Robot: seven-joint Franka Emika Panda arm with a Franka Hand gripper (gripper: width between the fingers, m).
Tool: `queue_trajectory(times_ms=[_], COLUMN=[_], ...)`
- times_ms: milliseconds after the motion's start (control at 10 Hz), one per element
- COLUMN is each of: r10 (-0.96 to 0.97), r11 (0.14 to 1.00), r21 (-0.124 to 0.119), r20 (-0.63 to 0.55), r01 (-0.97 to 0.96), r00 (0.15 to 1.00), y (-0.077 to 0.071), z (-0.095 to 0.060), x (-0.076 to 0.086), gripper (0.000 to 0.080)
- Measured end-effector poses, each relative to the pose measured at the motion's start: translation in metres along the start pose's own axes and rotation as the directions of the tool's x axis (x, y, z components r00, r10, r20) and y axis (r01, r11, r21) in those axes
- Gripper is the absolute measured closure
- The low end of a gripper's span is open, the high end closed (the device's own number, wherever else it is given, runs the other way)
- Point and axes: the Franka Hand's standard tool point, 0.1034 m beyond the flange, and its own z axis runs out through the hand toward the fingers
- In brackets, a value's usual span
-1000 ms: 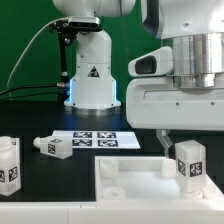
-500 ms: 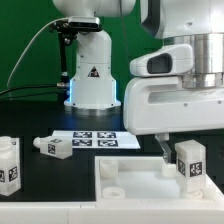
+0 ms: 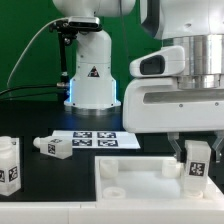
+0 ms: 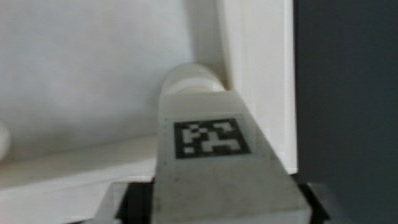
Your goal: Assemble square table
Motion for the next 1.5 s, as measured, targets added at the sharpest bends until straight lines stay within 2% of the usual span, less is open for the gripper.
queue_trajectory(times_ms=[200,300,500,600,700,800,900,1000,1100,1200,1300,1500], r10=[0.275,0.455,0.728,0.854,0.895,0.886,0.854,0.775,0.611,0.448,0.446,0.307], r11=[0.961,0.890,0.686,0.520,0.446,0.463,0.520,0.631,0.792,0.894,0.895,0.952], r21=[-0.024,-0.018,-0.013,0.004,0.017,0.017,0.014,0.004,0.000,-0.009,-0.009,-0.014], r20=[-0.026,-0.027,-0.006,0.015,0.023,0.022,0.019,0.015,0.001,-0.009,-0.008,-0.008], r01=[-0.276,-0.455,-0.728,-0.854,-0.895,-0.886,-0.854,-0.775,-0.611,-0.449,-0.446,-0.307], r00=[0.961,0.890,0.686,0.520,0.446,0.463,0.520,0.631,0.792,0.894,0.895,0.952], y=[0.0004,0.0024,-0.0002,-0.0022,-0.0006,-0.0005,-0.0002,-0.0009,-0.0020,-0.0046,-0.0030,-0.0014], z=[0.0004,0.0007,0.0015,0.0020,0.0021,0.0021,0.0024,0.0010,-0.0013,-0.0021,-0.0011,-0.0007], x=[-0.0014,-0.0023,-0.0065,-0.0073,-0.0066,-0.0067,-0.0072,-0.0074,-0.0054,-0.0050,-0.0050,-0.0045], gripper=[0.0511,0.0511,0.0511,0.0511,0.0511,0.0511,0.0467,0.0285,0.0285,0.0178,0.0156,0.0156])
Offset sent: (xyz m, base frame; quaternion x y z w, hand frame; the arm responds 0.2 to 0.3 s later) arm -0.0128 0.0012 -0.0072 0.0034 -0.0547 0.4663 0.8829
